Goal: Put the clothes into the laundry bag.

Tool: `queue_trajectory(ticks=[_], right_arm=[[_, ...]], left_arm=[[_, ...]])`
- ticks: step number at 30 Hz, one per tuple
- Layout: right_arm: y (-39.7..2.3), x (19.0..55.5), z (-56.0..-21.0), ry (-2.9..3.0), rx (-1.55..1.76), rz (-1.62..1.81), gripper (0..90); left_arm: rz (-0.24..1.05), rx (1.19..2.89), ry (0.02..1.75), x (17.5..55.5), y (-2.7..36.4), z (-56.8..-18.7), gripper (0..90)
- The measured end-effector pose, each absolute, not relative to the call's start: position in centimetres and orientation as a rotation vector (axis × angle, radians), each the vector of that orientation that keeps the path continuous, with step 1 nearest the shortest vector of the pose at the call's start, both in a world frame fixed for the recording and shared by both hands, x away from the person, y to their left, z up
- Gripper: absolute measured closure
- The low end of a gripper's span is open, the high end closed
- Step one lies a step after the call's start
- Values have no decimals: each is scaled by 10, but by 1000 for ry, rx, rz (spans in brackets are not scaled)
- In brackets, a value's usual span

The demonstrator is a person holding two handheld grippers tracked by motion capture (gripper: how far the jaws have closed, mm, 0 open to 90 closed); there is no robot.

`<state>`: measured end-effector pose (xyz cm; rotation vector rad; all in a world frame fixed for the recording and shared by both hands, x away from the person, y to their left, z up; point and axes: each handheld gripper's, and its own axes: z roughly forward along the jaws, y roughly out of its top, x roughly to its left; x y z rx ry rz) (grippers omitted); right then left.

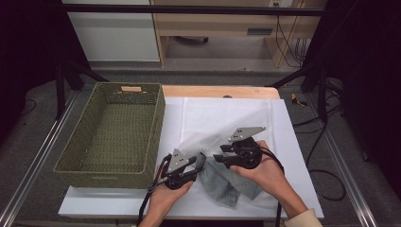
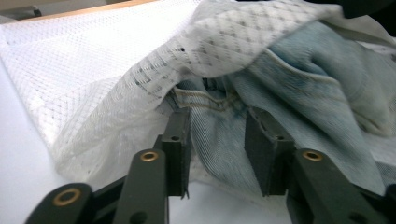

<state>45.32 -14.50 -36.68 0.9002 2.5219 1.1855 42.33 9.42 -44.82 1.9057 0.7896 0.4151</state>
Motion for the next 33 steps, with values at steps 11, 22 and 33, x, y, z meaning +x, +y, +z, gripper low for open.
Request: queue_trajectory(ticks=[11, 22, 33], right_arm=[[-150, 451, -367, 2524, 920, 1126, 894], [-145, 444, -359, 2543, 885, 1140, 898], [-148, 441, -362, 2554, 893, 1142, 898]], left_arm=[[390, 1955, 758, 397, 103, -452, 456], [311, 1994, 731, 387, 97, -463, 357], [250, 1994, 732, 396, 74, -466, 302]])
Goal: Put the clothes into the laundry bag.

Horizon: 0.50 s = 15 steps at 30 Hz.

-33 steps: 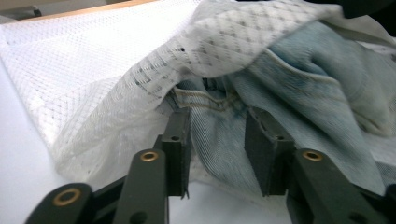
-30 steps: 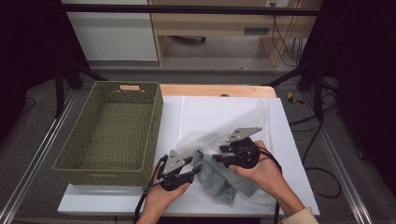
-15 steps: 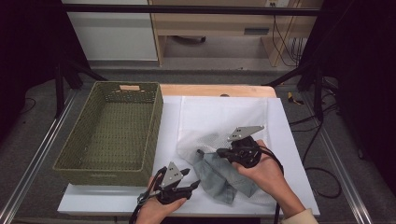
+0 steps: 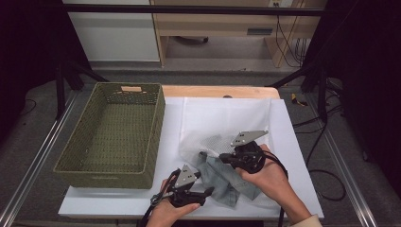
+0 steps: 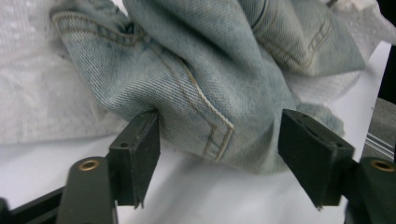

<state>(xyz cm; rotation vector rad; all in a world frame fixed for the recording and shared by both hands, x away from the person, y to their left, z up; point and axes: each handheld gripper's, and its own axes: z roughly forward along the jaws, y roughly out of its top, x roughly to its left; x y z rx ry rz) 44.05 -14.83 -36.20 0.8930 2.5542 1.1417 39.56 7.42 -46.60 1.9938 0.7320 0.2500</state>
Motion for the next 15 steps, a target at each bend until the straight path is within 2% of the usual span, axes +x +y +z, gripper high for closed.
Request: queue_trajectory(ticks=[7, 9, 14, 15], right_arm=[[-148, 441, -363, 2559, 900, 1139, 898], [-148, 441, -363, 2560, 905, 1133, 898], [-147, 441, -364, 2567, 900, 1130, 900], [-147, 441, -364, 2567, 900, 1130, 900]], left_arm=[[228, 1981, 741, 399, 69, -465, 302], [220, 1981, 740, 400, 67, -465, 328], [203, 1968, 753, 407, 63, -464, 580], [201, 1964, 755, 408, 61, -464, 580]])
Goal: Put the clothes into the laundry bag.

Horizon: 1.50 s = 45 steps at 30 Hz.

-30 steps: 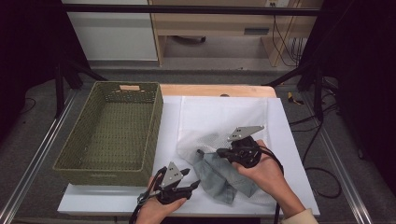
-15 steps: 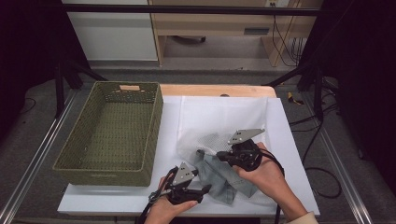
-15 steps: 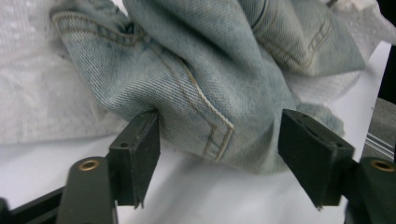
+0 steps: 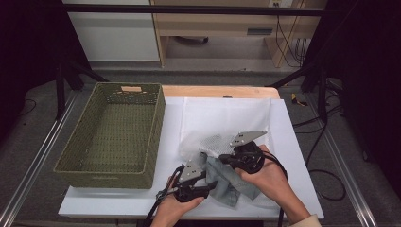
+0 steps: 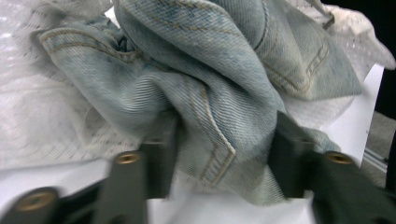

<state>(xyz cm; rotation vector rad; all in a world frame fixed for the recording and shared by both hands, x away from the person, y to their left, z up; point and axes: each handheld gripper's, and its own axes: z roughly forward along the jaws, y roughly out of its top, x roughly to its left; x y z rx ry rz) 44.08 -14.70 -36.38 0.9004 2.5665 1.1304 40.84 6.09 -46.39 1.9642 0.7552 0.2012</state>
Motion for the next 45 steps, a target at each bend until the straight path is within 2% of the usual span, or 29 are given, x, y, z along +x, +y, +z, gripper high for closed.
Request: queue_trajectory(ticks=[1, 5, 9, 20, 33, 37, 40, 42, 45], right_arm=[[-147, 440, -364, 2570, 901, 1131, 900], [-146, 439, -363, 2576, 899, 1128, 900], [-147, 439, -363, 2571, 900, 1135, 900], [-153, 437, -362, 2556, 923, 1152, 900], [-158, 435, -357, 2548, 917, 1197, 900], [-156, 435, -357, 2553, 906, 1196, 900], [-153, 436, -359, 2561, 912, 1183, 900], [-151, 437, -362, 2563, 921, 1177, 900], [-149, 441, -369, 2570, 934, 1168, 900]], left_arm=[[187, 1962, 754, 412, 57, -464, 672], [194, 1962, 741, 418, 50, -465, 818], [188, 1948, 745, 422, 46, -465, 847], [260, 1918, 755, 427, 31, -455, 856], [365, 1792, 788, 446, 31, -431, 858], [425, 1802, 823, 458, 34, -438, 856], [413, 1801, 851, 463, 35, -445, 851], [412, 1805, 864, 465, 37, -451, 840], [423, 1818, 846, 462, 42, -457, 734]])
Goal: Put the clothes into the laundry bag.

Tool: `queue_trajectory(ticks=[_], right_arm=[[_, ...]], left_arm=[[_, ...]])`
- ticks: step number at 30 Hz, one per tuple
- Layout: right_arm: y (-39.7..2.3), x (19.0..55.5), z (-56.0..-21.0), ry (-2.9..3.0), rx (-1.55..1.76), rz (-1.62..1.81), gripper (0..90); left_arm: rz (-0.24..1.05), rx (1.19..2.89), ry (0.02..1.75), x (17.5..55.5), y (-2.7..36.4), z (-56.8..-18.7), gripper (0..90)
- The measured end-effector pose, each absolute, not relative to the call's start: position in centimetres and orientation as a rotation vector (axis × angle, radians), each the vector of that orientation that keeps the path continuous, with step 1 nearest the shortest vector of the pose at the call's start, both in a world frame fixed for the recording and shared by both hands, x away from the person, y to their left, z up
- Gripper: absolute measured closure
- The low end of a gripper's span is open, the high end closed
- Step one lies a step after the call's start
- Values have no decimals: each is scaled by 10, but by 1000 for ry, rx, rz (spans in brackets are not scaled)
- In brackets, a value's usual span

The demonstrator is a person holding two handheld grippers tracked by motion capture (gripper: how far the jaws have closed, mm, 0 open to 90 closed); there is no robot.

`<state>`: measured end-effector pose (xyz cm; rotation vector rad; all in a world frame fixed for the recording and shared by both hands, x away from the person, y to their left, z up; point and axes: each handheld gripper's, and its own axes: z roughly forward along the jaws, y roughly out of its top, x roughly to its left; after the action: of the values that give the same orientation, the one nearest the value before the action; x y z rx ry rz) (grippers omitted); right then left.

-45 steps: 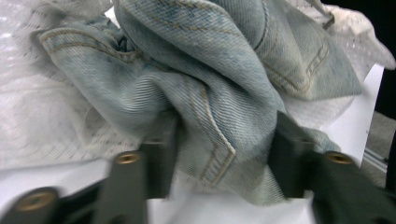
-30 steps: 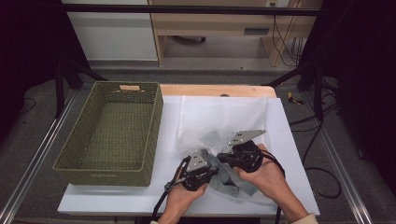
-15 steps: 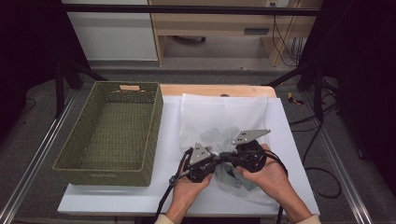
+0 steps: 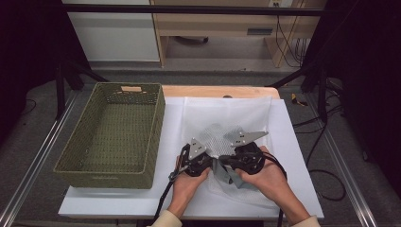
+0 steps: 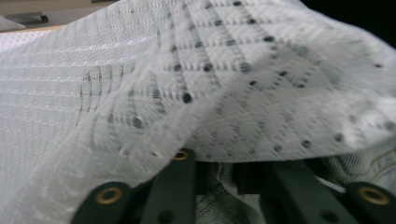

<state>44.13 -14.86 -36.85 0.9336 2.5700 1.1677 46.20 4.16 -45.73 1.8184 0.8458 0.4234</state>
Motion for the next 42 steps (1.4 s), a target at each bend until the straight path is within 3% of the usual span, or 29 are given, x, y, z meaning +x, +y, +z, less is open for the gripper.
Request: queue_trajectory(ticks=[5, 12, 27, 42], right_arm=[[-148, 442, -369, 2557, 931, 1180, 900], [-147, 439, -368, 2552, 918, 1192, 900], [-157, 435, -372, 2533, 940, 1240, 900], [-138, 428, -368, 2559, 897, 1277, 900]], left_arm=[[459, 1843, 820, 453, 45, -457, 572], [471, 1829, 815, 435, 52, -453, 472], [474, 1845, 779, 407, 74, -443, 464], [434, 1889, 776, 396, 74, -457, 537]])
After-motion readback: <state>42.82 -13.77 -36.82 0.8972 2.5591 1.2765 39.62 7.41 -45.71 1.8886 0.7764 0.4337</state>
